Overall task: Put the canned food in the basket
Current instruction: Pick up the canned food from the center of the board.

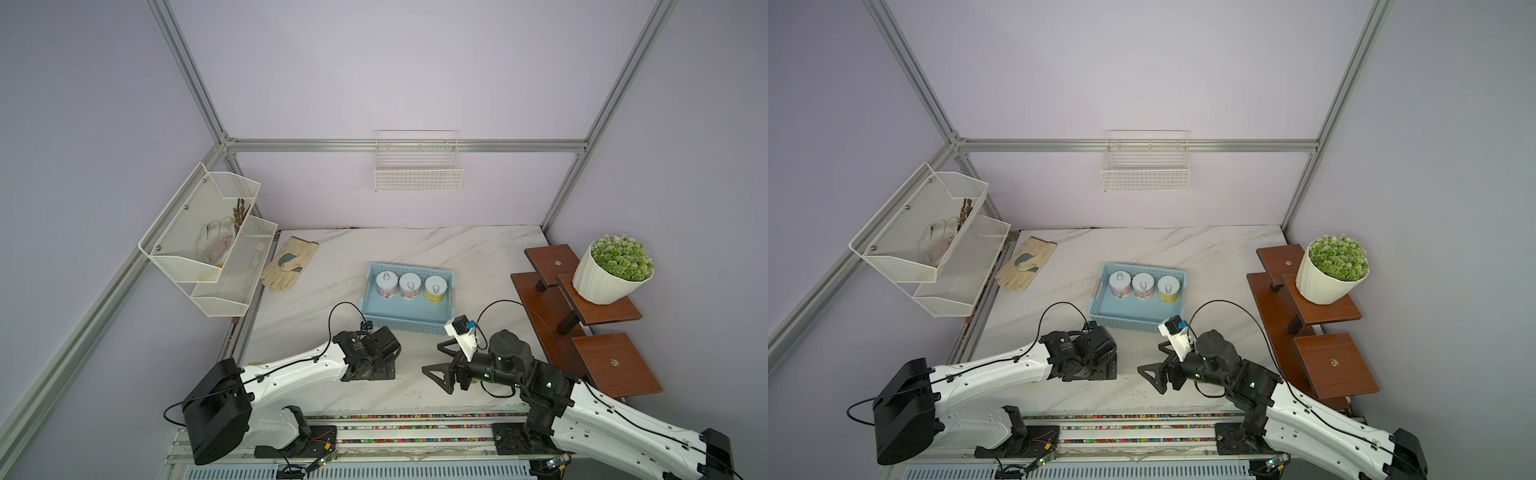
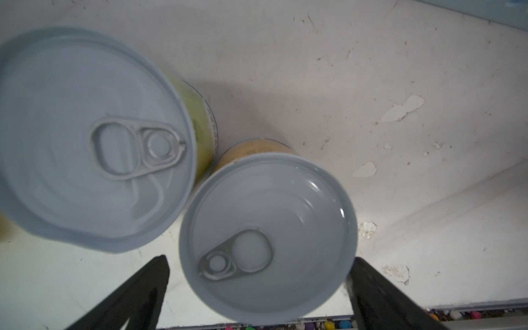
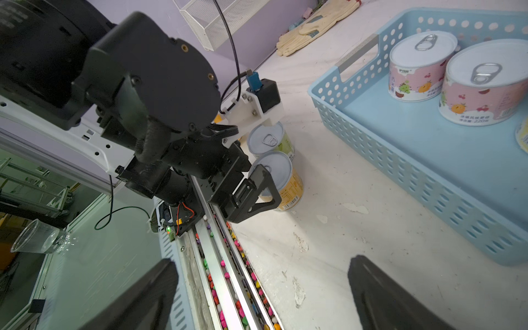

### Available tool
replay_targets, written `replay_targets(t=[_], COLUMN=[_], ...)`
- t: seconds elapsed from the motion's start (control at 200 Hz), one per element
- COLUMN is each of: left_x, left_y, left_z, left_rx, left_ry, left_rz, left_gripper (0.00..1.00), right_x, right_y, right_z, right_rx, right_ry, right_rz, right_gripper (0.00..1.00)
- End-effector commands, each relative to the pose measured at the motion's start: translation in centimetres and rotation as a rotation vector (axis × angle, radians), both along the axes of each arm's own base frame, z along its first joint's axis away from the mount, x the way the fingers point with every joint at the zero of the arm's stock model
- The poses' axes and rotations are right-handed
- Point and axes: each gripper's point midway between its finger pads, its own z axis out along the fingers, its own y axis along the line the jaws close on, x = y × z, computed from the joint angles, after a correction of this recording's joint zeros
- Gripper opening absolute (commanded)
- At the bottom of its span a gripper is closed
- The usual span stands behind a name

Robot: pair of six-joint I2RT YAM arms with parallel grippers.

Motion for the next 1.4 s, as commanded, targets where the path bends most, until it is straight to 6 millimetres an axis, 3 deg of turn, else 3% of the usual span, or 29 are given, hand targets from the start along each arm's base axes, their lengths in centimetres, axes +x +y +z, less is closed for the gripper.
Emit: replay_targets(t=[0.0,0.365,0.42,0.97,1.09,1.2,1.395], left_x=[1.2,3.0,3.0,2.6,2.5,2.5,3.5], left_y=[-0.8,-0.5,-0.4,-0.6,-0.6,-0.6,-0.7], left_z=[0.3,0.4,-0.6,-0.4,0.5,3.7,8.4], left_rx=[-0.024,0.019,0.046,0.035,0.036,-0.017,-0.050], left_ry=[-0.019,-0.031,-0.007,0.006,0.010,-0.040,-0.149], left_rz=[-0.016,-0.022,-0.025,-0.036,-0.046,-0.065,-0.113], left_gripper=[0.98,0.94,0.94,0.78,0.72,0.69,0.53], right_x=[-0.2,-0.5,-0.5,-0.3,-0.1,0.0,-0.2], right_y=[0.3,0.2,0.2,0.2,0.1,0.0,0.3], right_z=[0.5,0.1,0.0,-0.5,-0.4,-0.5,0.6], right_rx=[0.026,0.032,0.030,0.027,0.026,0.015,0.054], right_ry=[-0.017,0.008,0.012,0.023,0.022,0.032,0.006], right_rz=[0.014,0.019,0.020,0.006,-0.009,-0.020,0.006], right_gripper=[0.99,0.99,0.99,0.98,0.98,0.98,0.99])
